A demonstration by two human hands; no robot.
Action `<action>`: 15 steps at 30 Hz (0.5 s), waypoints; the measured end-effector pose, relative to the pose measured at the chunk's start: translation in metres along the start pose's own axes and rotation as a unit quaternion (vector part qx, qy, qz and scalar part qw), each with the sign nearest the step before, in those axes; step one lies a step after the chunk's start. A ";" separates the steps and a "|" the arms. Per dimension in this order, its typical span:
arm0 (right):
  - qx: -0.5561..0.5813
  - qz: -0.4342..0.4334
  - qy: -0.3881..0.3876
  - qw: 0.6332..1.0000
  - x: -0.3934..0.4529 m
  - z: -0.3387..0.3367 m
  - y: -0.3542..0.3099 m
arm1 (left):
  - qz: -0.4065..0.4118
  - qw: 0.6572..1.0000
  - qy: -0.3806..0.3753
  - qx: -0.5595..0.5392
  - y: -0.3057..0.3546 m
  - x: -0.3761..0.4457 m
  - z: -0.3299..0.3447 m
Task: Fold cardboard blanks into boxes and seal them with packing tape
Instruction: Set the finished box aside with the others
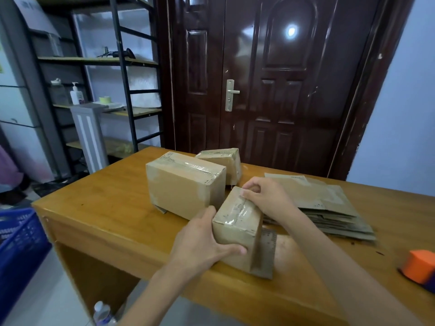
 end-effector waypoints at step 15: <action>-0.080 -0.117 -0.030 0.989 -0.011 -0.020 -0.004 | 0.036 0.998 0.028 -0.043 0.055 -0.009 0.011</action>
Point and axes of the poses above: each hand's wrist, its own x-axis towards the middle knuckle, its own z-axis out of the palm, y = z × x, the point moved 5 cm from there along x, towards the middle knuckle, and after that the axes turned 1 degree about -z, right-handed, at the moved point
